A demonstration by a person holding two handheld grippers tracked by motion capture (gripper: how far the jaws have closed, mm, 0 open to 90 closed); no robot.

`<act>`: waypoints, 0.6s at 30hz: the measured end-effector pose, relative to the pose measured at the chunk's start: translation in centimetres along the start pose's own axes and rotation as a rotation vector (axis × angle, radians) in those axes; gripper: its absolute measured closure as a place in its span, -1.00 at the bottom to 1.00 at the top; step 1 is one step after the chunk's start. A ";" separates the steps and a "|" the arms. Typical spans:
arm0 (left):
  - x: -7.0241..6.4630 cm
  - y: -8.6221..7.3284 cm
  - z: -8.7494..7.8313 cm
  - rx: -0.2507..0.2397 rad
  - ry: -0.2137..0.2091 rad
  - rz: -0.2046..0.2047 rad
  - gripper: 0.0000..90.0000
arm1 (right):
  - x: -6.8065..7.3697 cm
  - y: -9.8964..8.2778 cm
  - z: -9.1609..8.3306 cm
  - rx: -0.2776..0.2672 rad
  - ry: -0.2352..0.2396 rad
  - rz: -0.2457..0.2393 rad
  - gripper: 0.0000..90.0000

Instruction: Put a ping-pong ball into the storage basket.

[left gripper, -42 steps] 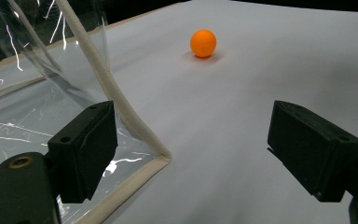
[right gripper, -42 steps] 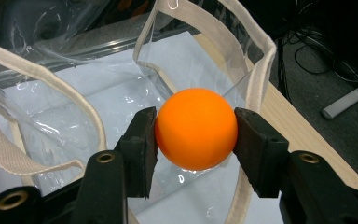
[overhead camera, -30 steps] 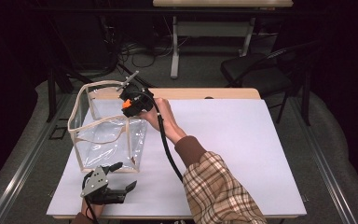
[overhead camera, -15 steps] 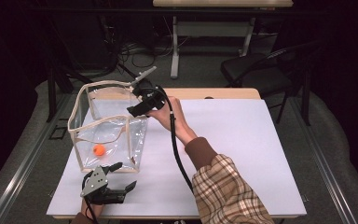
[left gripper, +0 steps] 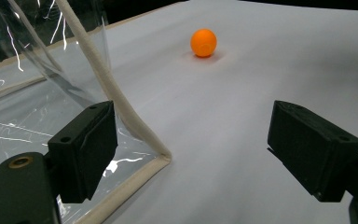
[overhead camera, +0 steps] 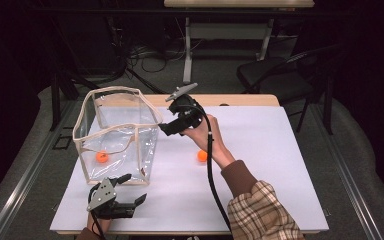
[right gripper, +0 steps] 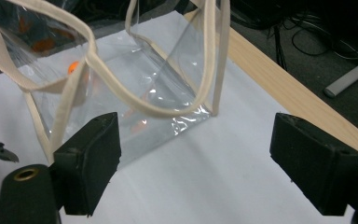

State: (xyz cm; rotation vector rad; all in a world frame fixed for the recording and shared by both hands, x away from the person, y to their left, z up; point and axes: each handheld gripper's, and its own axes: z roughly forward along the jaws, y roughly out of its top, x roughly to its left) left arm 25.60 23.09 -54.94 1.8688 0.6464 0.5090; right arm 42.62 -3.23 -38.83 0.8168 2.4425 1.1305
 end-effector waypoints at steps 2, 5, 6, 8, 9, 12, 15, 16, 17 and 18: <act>0.0 0.0 0.0 0.000 0.001 0.000 -0.65 | -0.2 -0.8 -0.2 0.002 -0.008 0.000 -0.68; 0.0 0.0 0.0 0.002 0.002 -0.001 -0.65 | -0.4 -2.0 -0.6 0.008 -0.014 0.003 -0.69; 0.0 0.0 0.0 0.004 0.003 0.000 -0.65 | -0.6 -2.7 -0.8 0.004 -0.015 0.010 -0.70; 0.0 0.0 0.0 0.004 0.004 -0.002 -0.65 | -0.6 -3.1 -0.8 0.000 -0.015 0.014 -0.70; 0.0 0.0 0.0 0.004 0.003 -0.002 -0.65 | -0.6 -3.4 -0.9 -0.001 -0.018 0.014 -0.71; 0.0 0.0 0.0 0.003 0.007 0.000 -0.65 | -0.7 -4.5 -1.1 -0.003 -0.017 0.018 -0.73; -0.1 0.0 0.0 0.004 0.008 -0.001 -0.65 | -0.7 -5.7 -1.3 -0.010 -0.017 0.028 -0.76; -0.1 0.0 -0.1 0.002 0.010 -0.003 -0.65 | -0.6 -6.1 -1.5 -0.009 -0.017 0.031 -0.78; 0.0 0.0 -0.1 0.001 0.010 -0.006 -0.65 | -0.6 -6.5 -1.6 -0.008 -0.012 0.031 -0.79; 0.0 0.0 -0.1 -0.003 0.013 -0.003 -0.65 | -0.5 -6.9 -1.8 -0.010 -0.021 0.030 -0.80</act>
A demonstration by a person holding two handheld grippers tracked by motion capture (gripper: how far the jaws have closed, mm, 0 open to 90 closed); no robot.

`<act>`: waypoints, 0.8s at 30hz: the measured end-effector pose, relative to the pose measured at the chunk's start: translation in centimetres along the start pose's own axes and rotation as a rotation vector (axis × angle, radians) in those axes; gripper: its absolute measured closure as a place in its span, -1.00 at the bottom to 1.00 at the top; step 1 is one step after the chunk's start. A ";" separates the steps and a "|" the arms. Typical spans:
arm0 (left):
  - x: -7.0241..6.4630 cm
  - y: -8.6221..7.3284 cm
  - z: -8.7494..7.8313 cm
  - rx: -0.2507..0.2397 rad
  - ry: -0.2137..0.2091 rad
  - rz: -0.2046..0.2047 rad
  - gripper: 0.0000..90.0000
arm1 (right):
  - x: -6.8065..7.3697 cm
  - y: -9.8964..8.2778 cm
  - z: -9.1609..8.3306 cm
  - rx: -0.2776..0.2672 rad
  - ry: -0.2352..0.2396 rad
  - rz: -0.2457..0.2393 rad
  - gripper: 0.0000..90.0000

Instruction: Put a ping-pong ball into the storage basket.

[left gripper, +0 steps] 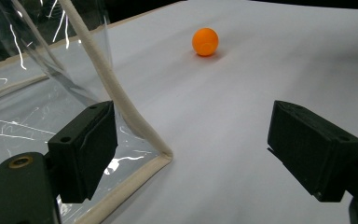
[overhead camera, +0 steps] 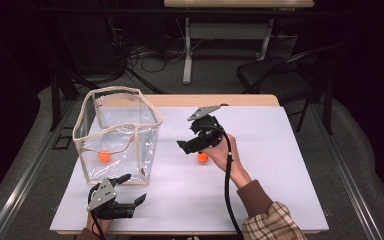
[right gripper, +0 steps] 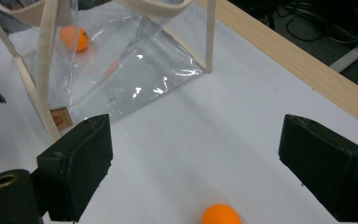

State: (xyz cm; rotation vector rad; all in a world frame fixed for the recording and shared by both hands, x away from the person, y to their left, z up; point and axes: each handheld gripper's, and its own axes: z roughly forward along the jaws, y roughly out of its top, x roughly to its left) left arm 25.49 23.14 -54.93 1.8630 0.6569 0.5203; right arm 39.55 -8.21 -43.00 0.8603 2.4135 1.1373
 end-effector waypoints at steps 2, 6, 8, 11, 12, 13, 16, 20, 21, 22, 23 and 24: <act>0.0 0.0 -0.1 0.001 -0.002 -0.005 -0.65 | 0.2 -0.9 -0.4 0.008 -0.009 -0.006 -0.81; 0.0 0.0 -0.1 0.002 0.003 -0.004 -0.65 | 0.3 -2.6 -0.6 0.018 -0.006 -0.015 -0.84; -0.1 0.0 0.0 0.004 0.002 -0.004 -0.65 | 0.1 -3.4 -0.5 0.020 -0.008 -0.002 -0.85; -0.1 -0.1 0.1 0.012 0.000 -0.003 -0.65 | -0.2 -4.6 -0.4 0.033 -0.018 0.012 -0.90; -0.1 -0.1 0.2 0.013 0.000 0.002 -0.65 | -0.3 -4.9 -0.4 0.040 -0.026 0.013 -0.94; -0.1 -0.1 0.2 0.012 0.001 0.002 -0.65 | -0.4 -5.4 -0.4 0.038 -0.023 0.020 -0.97; 0.0 -0.1 0.1 0.013 0.002 -0.001 -0.65 | -0.6 -6.1 -0.3 0.037 -0.028 0.032 -1.00; -0.1 -0.1 0.1 0.013 0.001 0.000 -0.65 | -0.5 -7.1 0.1 0.043 -0.034 0.035 -1.00; -0.1 -0.1 0.1 0.013 0.001 0.000 -0.65 | -0.5 -7.4 0.2 0.042 -0.032 0.039 -1.00; -0.1 -0.1 0.1 0.014 -0.004 0.002 -0.65 | -0.4 -7.5 0.2 0.044 -0.033 0.047 -1.00; -0.1 -0.1 0.1 0.015 -0.004 0.003 -0.65 | -0.4 -7.8 0.3 0.041 -0.031 0.049 -1.00; -0.1 -0.1 0.2 0.014 -0.003 0.002 -0.65 | -0.3 -7.9 0.4 0.045 -0.036 0.048 -1.00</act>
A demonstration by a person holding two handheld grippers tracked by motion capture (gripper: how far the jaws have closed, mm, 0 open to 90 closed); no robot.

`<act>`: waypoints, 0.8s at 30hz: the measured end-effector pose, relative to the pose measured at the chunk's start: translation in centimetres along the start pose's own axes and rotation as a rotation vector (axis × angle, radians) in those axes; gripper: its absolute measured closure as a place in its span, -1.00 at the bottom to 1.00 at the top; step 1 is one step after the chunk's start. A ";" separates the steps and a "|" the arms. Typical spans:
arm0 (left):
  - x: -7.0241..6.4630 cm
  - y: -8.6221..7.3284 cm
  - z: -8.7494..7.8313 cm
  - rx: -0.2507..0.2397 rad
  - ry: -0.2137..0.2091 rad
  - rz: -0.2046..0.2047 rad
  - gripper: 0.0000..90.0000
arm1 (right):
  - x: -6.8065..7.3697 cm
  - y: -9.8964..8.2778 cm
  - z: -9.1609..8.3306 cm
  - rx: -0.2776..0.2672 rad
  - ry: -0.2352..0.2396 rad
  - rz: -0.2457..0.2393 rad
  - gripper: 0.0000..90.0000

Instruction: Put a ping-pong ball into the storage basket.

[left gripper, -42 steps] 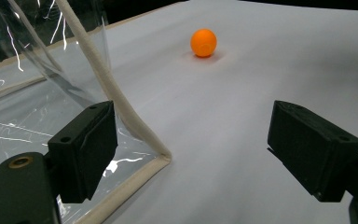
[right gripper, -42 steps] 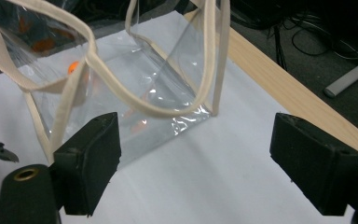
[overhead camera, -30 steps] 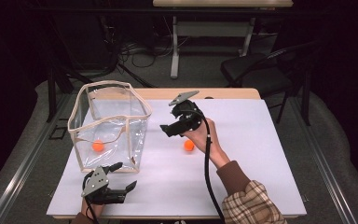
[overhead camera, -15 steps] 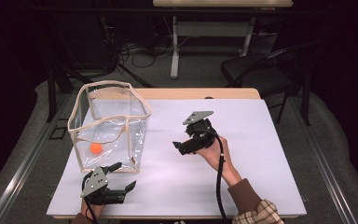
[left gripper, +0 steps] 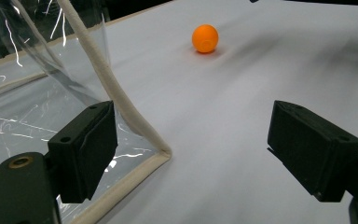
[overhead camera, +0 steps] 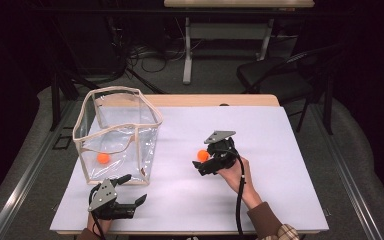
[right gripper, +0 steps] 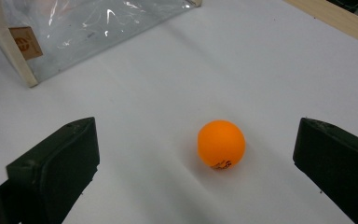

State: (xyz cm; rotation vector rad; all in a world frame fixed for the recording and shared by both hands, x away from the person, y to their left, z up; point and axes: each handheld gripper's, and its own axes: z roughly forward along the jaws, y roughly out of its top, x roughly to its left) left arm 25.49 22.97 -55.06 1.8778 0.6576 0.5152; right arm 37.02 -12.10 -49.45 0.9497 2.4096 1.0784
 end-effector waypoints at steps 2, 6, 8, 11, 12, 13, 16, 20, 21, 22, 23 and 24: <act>0.0 0.0 0.1 0.004 0.002 -0.003 -0.65 | 0.0 -0.2 0.2 0.002 -0.005 -0.001 -1.00; 0.0 -0.1 0.0 0.005 0.004 -0.002 -0.65 | -0.1 -0.6 0.4 -0.008 -0.007 0.008 -1.00; 0.0 -0.1 0.0 0.007 0.004 -0.001 -0.65 | -0.3 -0.7 0.5 -0.019 -0.011 0.006 -1.00; 0.0 -0.1 0.0 0.008 -0.002 0.002 -0.65 | -0.4 -0.9 0.6 -0.029 -0.017 0.003 -1.00; 0.0 -0.1 0.0 0.007 0.001 0.004 -0.65 | -0.5 -1.0 0.6 -0.030 -0.010 0.008 -1.00; 0.0 -0.1 0.0 0.009 0.000 0.006 -0.65 | -0.6 -1.1 0.7 -0.028 -0.006 0.009 -1.00; -0.1 -0.1 0.0 0.008 0.003 0.005 -0.65 | -0.9 -1.5 1.0 -0.030 -0.012 0.017 -1.00; -0.1 -0.1 0.0 0.010 -0.001 0.005 -0.65 | -1.7 -1.9 1.3 -0.036 -0.001 0.033 -1.00; -0.1 -0.1 0.0 0.009 0.000 0.005 -0.65 | -1.7 -2.0 1.4 -0.036 -0.005 0.038 -1.00; -0.1 -0.1 0.0 0.011 -0.001 0.006 -0.65 | -1.9 -2.1 1.5 -0.029 -0.005 0.034 -1.00; -0.1 -0.1 0.1 0.013 -0.005 0.007 -0.65 | -2.0 -2.2 1.6 -0.028 0.003 0.040 -1.00; -0.1 -0.1 0.1 0.010 -0.004 0.007 -0.65 | -2.0 -2.2 1.8 -0.029 0.004 0.042 -1.00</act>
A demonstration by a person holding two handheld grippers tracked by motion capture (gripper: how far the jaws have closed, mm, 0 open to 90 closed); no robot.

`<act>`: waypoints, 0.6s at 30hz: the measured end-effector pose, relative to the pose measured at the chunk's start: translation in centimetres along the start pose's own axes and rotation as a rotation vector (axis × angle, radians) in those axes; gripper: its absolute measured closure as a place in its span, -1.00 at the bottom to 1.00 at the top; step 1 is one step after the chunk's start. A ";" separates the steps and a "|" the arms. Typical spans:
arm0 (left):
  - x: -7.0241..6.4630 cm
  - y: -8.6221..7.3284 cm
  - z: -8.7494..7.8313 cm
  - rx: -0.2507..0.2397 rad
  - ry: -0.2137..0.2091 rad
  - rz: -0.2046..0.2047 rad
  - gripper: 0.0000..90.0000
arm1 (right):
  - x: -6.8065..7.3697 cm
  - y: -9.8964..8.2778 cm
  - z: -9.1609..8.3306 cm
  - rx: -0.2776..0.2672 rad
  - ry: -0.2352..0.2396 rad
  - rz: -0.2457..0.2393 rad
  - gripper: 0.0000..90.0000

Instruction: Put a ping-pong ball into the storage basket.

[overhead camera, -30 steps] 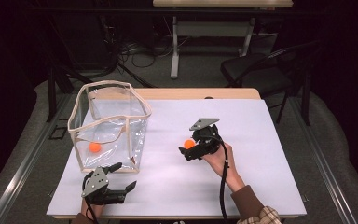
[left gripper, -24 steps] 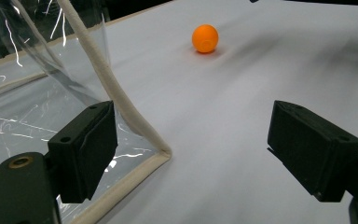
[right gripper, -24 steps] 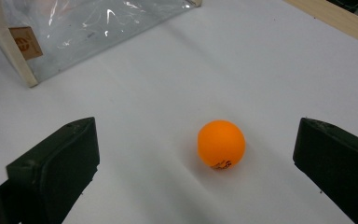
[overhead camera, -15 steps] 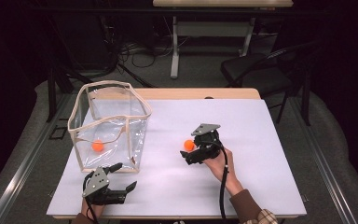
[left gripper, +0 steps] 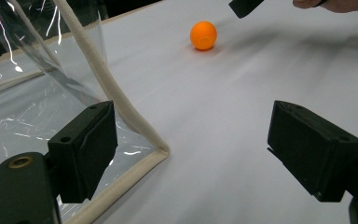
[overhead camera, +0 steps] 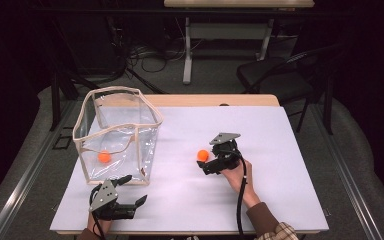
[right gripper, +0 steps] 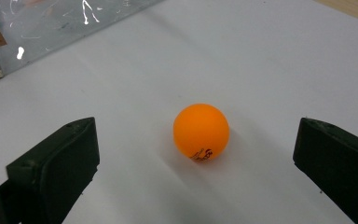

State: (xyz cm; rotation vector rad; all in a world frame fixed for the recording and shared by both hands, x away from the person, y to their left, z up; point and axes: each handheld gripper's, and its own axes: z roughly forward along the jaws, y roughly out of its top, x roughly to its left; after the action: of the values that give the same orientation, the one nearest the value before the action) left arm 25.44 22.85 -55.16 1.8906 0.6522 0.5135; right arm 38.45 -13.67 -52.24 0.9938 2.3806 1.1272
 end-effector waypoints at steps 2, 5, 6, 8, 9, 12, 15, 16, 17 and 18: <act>0.0 0.0 0.0 0.001 -0.001 -0.001 -0.65 | 0.0 -0.2 0.5 0.022 0.002 -0.008 -1.00; 0.0 0.0 0.0 0.000 0.001 -0.002 -0.65 | 0.0 -0.3 0.8 0.030 0.006 -0.010 -1.00; 0.0 0.0 0.0 0.000 -0.002 -0.003 -0.65 | -0.1 -0.3 1.0 0.034 0.005 -0.012 -1.00; 0.0 0.0 0.0 0.001 0.001 -0.001 -0.65 | -0.1 -0.3 1.3 0.041 -0.005 -0.010 -1.00; 0.0 0.0 0.0 0.001 0.001 -0.001 -0.65 | -0.1 -0.3 1.4 0.043 -0.003 -0.008 -1.00; 0.0 0.0 0.0 0.000 -0.001 -0.003 -0.65 | -0.2 -0.3 1.9 0.050 -0.005 -0.008 -1.00; 0.0 0.0 0.1 0.003 0.000 -0.002 -0.65 | -0.3 -0.4 2.3 0.062 -0.001 -0.011 -1.00; 0.0 0.0 0.1 0.006 -0.001 0.001 -0.65 | -0.3 -0.4 2.4 0.061 -0.006 -0.009 -1.00; 0.0 0.0 0.1 0.010 -0.002 0.000 -0.65 | -0.3 -0.4 2.5 0.057 -0.005 -0.008 -1.00; 0.0 0.0 0.1 0.009 -0.001 -0.001 -0.65 | -0.3 -0.3 2.6 0.057 0.004 -0.006 -1.00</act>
State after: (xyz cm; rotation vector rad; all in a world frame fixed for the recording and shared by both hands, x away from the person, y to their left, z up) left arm 25.51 22.76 -55.25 1.8987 0.6558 0.5093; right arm 39.93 -12.64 -54.15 1.0027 2.4297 1.0652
